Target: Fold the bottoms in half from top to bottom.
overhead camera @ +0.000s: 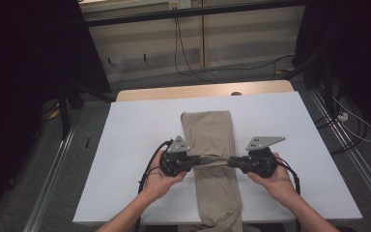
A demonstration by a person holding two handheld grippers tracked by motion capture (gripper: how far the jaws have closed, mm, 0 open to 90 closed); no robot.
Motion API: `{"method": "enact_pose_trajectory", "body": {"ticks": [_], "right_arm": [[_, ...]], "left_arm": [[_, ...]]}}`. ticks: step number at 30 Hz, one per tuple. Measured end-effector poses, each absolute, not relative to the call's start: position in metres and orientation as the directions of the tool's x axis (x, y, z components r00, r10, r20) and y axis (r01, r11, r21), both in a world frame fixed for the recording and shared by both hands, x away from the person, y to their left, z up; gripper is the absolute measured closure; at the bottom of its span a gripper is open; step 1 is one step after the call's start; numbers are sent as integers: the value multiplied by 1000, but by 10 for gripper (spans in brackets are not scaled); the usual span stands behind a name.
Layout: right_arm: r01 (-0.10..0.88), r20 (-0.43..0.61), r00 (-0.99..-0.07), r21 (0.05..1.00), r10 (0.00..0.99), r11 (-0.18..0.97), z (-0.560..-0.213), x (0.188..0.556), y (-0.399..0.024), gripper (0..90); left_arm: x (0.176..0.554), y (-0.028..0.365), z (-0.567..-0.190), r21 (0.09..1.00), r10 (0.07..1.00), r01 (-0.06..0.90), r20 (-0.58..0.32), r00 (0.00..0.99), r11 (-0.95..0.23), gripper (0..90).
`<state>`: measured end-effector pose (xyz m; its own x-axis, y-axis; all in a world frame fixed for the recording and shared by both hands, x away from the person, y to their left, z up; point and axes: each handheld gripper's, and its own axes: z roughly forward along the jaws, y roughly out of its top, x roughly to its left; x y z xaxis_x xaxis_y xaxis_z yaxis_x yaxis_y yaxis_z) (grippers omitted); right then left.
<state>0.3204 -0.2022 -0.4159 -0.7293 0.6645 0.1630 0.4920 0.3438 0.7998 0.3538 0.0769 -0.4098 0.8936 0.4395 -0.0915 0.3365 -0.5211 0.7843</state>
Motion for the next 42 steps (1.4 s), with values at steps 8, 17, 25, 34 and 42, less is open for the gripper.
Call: {"method": "enact_pose_trajectory", "body": {"ticks": [8,17,25,34,42], "right_arm": [[497,183,-757,785,627,371,-420,266,-205,836],[493,158,-781,749,604,442,-431,216,-195,825],[495,138,-794,712,592,498,-439,213,-190,723],[476,165,-803,754,572,452,-429,211,-196,468],[475,134,-734,802,666,363,-417,235,-209,295]], "left_arm": [[305,81,-412,769,359,322,-129,924,-553,867],[254,82,-428,711,300,283,-106,948,-644,855],[244,79,-432,690,269,255,-90,959,-677,814],[247,88,-416,727,285,244,-69,956,-642,445],[300,111,-410,792,489,304,-9,872,-529,212]]}}
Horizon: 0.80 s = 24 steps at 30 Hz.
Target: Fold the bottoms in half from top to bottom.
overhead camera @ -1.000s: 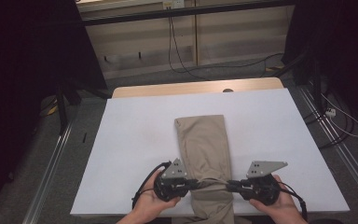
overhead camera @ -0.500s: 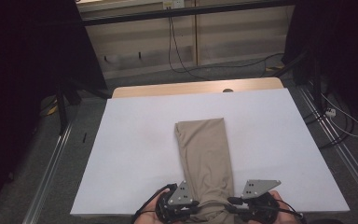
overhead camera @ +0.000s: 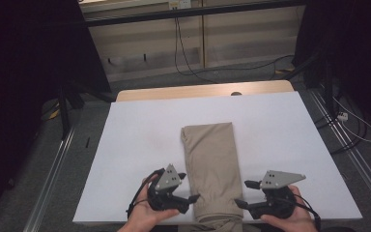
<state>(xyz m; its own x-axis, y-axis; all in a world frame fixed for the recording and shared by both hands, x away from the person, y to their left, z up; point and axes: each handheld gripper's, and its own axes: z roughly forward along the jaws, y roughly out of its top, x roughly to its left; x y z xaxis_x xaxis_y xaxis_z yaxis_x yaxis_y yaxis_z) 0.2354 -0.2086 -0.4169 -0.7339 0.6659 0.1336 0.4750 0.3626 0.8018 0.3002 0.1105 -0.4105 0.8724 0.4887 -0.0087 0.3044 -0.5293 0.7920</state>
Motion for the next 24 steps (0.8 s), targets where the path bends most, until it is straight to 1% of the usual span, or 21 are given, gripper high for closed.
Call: {"method": "enact_pose_trajectory", "body": {"ticks": [3,4,5,7,10,14,17,19,20,21,22,23,24], "right_arm": [[494,132,-724,785,677,374,-418,257,-211,259],[508,141,-716,777,684,372,-418,264,-212,243],[517,144,-709,772,691,370,-419,272,-213,247],[521,125,-703,761,700,388,-420,287,-215,259],[540,142,-687,756,713,370,-420,312,-219,288],[545,136,-663,761,736,351,-415,346,-221,300],[549,120,-626,769,770,326,-411,374,-224,323],[549,96,-596,774,798,316,-409,391,-224,346],[560,128,-576,781,807,276,-407,400,-223,358],[561,137,-571,785,810,263,-406,406,-222,360],[552,111,-573,785,812,282,-404,414,-218,363],[547,92,-571,784,815,295,-402,420,-216,374],[544,78,-566,784,821,300,-402,428,-215,395]], "left_arm": [[326,115,-414,804,557,340,-13,830,-488,170],[336,116,-415,806,577,358,-27,816,-470,143],[347,119,-415,808,594,382,-50,803,-449,131],[363,121,-415,813,624,398,-55,780,-425,163],[383,123,-415,820,638,380,-23,769,-428,164],[413,122,-416,804,650,403,-27,759,-437,177],[435,118,-417,783,660,448,-64,748,-432,190],[451,114,-416,771,676,444,-23,736,-456,194],[456,113,-417,772,687,460,-42,726,-438,213],[466,112,-418,777,693,482,-82,716,-406,216],[472,112,-418,778,696,486,-89,713,-399,201],[478,111,-418,775,699,507,-120,705,-378,216],[485,110,-419,778,717,513,-118,687,-364,241]]}}
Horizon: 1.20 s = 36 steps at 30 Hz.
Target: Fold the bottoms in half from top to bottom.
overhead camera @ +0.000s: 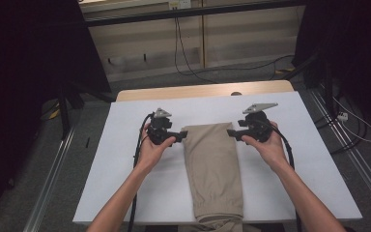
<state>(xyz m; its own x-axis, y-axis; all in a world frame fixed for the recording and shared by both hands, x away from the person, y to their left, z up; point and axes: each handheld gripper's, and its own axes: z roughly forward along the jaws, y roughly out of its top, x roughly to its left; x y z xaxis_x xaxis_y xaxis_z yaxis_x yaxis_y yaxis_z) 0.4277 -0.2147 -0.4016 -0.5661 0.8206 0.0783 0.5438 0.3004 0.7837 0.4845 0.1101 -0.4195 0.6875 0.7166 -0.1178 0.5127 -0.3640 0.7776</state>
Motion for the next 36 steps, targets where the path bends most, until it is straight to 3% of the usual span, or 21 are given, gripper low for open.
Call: {"method": "enact_pose_trajectory", "body": {"ticks": [3,7,13,23,27,29,33,36], "right_arm": [[561,104,-553,780,826,277,-405,454,-215,400],[582,90,-547,755,832,301,-419,481,-214,421],[630,66,-528,699,847,338,-443,504,-211,444],[642,77,-521,692,850,330,-458,509,-206,420],[644,82,-541,680,837,350,-456,507,-203,518],[651,97,-548,673,831,351,-454,506,-202,556],[667,116,-549,657,828,351,-453,505,-202,629],[674,138,-559,651,818,351,-452,504,-203,740]], "left_arm": [[500,108,-424,768,738,541,-136,661,-343,160],[514,104,-435,755,727,552,-149,670,-354,195],[521,96,-448,742,705,556,-162,691,-375,343],[522,85,-462,743,708,534,-115,697,-405,330],[519,83,-461,741,687,517,-105,719,-428,387],[517,80,-463,754,655,506,-135,743,-419,523],[516,78,-461,743,666,522,-139,733,-419,526],[514,82,-460,727,639,535,-174,750,-430,661]]}}
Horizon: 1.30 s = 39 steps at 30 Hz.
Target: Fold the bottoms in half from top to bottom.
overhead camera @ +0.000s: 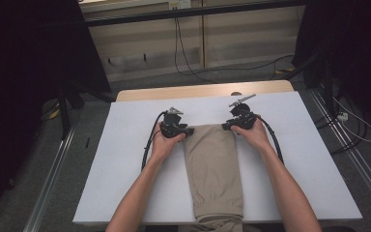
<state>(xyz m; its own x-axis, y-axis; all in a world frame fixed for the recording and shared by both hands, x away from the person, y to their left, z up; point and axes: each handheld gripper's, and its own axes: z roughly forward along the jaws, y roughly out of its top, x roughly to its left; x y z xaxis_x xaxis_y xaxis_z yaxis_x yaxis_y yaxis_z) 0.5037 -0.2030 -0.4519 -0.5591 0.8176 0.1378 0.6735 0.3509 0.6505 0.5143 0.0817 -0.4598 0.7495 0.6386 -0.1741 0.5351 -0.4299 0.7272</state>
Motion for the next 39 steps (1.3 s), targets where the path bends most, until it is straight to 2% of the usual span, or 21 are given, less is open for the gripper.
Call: {"method": "enact_pose_trajectory", "body": {"ticks": [1,2,5,12,20,29,39], "right_arm": [[679,161,-570,644,805,352,-452,503,-203,833],[685,179,-573,639,799,349,-451,502,-202,835],[687,200,-573,646,794,333,-452,499,-202,854],[656,273,-539,730,797,193,-436,498,-213,868],[579,269,-528,808,805,109,-395,499,-212,870],[533,259,-523,843,812,74,-365,514,-206,871],[473,176,-507,875,843,102,-311,532,-208,871]], "left_arm": [[513,84,-460,719,626,548,-202,753,-427,726],[512,85,-460,714,621,555,-216,754,-426,804],[507,90,-459,715,612,562,-238,754,-415,842],[509,102,-436,778,647,553,-260,716,-299,856],[514,110,-386,856,681,477,-229,695,-199,859],[536,114,-363,878,716,452,-211,666,-161,859],[563,98,-328,905,741,404,-178,647,-135,859]]}}
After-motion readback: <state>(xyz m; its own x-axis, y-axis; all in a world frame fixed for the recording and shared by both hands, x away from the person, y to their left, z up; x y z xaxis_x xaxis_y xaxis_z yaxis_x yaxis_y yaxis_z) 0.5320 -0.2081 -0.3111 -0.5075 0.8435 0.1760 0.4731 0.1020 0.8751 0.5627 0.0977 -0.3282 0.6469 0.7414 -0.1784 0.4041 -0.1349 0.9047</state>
